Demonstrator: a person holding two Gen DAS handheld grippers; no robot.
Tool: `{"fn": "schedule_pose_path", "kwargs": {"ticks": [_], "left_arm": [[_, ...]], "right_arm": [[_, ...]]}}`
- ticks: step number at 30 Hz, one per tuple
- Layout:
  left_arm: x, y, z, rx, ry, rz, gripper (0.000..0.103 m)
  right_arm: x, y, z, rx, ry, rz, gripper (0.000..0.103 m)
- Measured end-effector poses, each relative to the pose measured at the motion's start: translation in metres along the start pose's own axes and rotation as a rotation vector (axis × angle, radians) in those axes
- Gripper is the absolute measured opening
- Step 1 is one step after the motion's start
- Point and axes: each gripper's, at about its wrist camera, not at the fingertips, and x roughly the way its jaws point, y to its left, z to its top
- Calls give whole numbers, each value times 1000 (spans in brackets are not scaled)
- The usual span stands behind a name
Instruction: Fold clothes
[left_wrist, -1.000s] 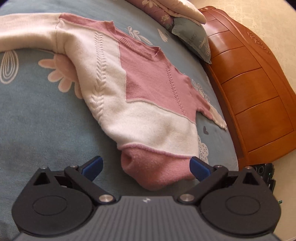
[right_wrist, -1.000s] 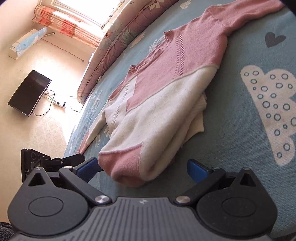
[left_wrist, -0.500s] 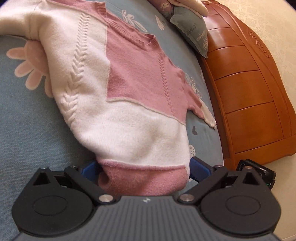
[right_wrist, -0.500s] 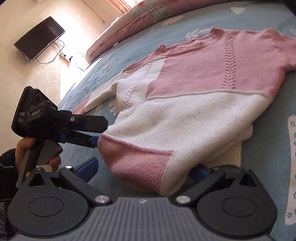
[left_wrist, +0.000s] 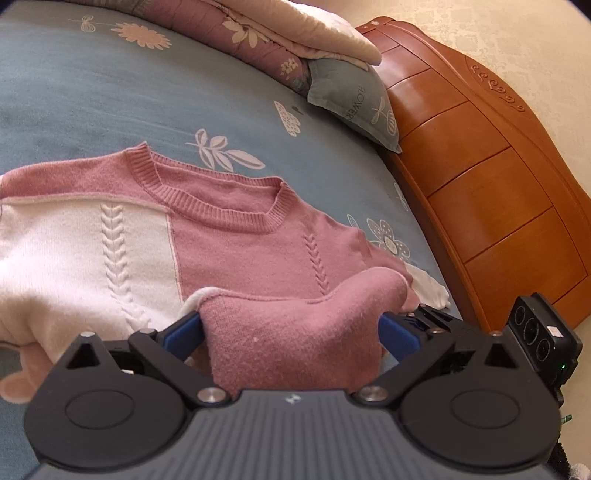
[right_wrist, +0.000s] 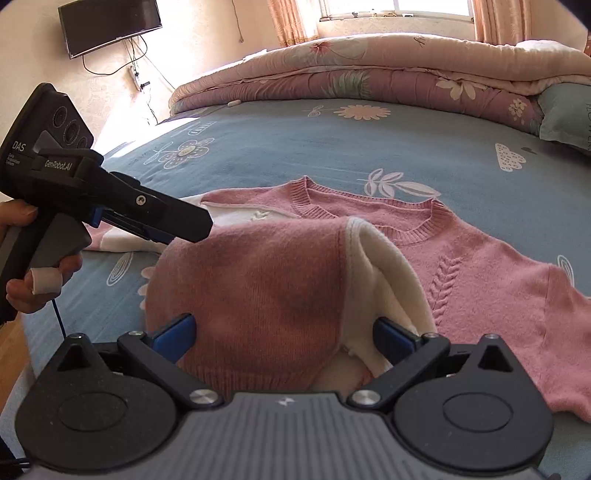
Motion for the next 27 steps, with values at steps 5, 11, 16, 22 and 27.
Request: {"fn": "schedule_pose_path", "kwargs": {"ticks": [5, 11, 16, 22, 27], "left_arm": [[44, 34, 14, -52, 48, 68, 99], [47, 36, 2, 16, 61, 100, 99], [11, 17, -8, 96, 26, 137, 99], [-33, -8, -44, 181, 5, 156, 99], [-43, -30, -82, 235, 23, 175, 99]], "right_arm": [[48, -42, 4, 125, 46, -59, 103], [45, -45, -4, 150, 37, -101, 103], [-8, -32, -16, 150, -22, -149, 103], [-48, -4, -76, 167, 48, -263, 103], [-56, 12, -132, 228, 137, -269, 103]]}}
